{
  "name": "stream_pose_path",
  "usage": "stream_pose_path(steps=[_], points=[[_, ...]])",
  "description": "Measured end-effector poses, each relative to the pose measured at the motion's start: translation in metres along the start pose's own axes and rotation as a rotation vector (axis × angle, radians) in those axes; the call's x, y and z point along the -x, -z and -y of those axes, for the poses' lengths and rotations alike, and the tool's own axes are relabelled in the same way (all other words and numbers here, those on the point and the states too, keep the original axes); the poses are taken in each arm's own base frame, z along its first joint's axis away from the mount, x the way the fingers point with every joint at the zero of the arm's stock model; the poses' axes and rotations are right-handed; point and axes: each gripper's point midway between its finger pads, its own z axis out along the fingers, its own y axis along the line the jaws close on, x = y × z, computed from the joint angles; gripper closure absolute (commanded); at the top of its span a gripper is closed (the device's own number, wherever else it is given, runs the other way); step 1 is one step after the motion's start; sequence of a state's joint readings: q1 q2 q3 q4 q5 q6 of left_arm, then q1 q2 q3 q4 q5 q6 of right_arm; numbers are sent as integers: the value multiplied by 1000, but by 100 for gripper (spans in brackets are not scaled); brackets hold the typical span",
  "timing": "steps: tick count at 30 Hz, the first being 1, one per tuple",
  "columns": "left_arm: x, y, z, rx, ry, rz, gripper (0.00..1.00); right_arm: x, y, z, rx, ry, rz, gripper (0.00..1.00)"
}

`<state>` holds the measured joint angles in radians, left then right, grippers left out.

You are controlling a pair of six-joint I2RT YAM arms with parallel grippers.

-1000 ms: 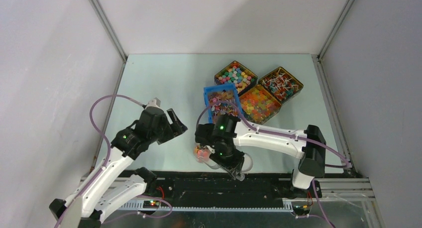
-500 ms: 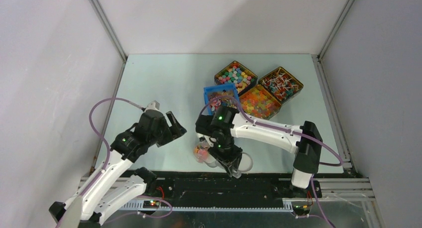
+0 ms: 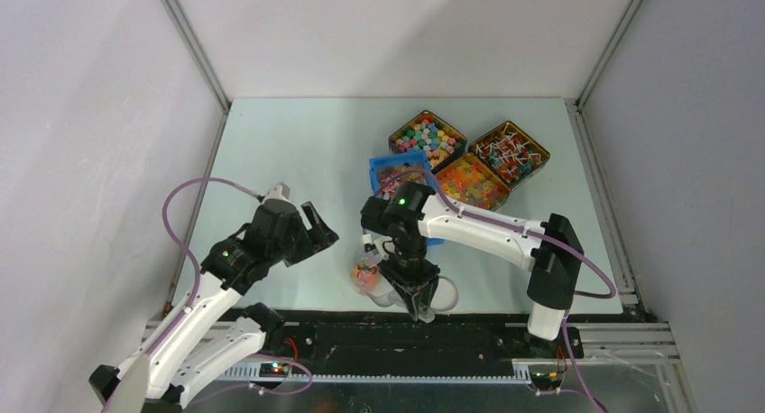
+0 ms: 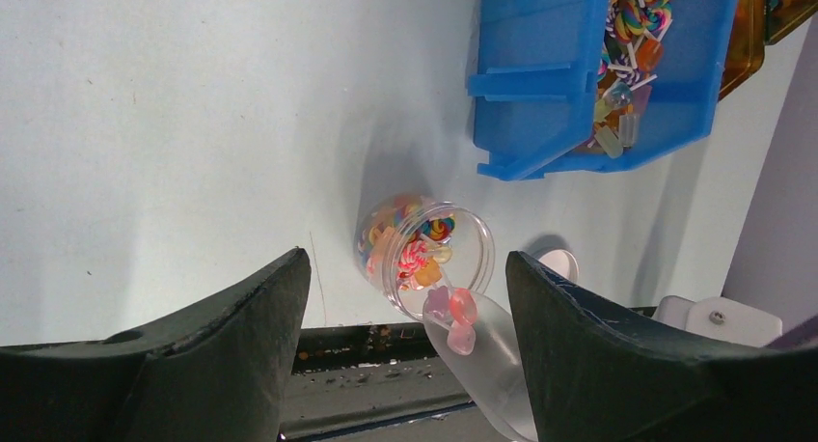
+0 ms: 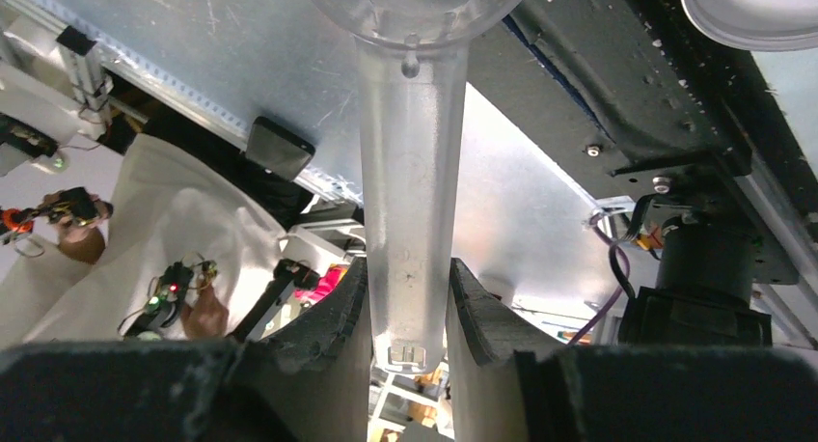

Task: Pack the candies
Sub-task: Place the fake candies in the packing bottle.

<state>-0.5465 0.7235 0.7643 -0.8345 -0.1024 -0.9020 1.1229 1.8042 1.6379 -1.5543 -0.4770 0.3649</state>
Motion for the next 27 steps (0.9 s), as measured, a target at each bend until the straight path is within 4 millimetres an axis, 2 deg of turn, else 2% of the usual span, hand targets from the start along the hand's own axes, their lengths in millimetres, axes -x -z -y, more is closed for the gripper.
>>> stream_pose_path(steps=[18, 27], points=[[-3, -3, -2, 1, 15, -2, 20, 7, 9, 4, 226, -128, -58, 100], [-3, -2, -1, -4, 15, -1, 19, 5, 10, 1, 239, -122, -55, 100]])
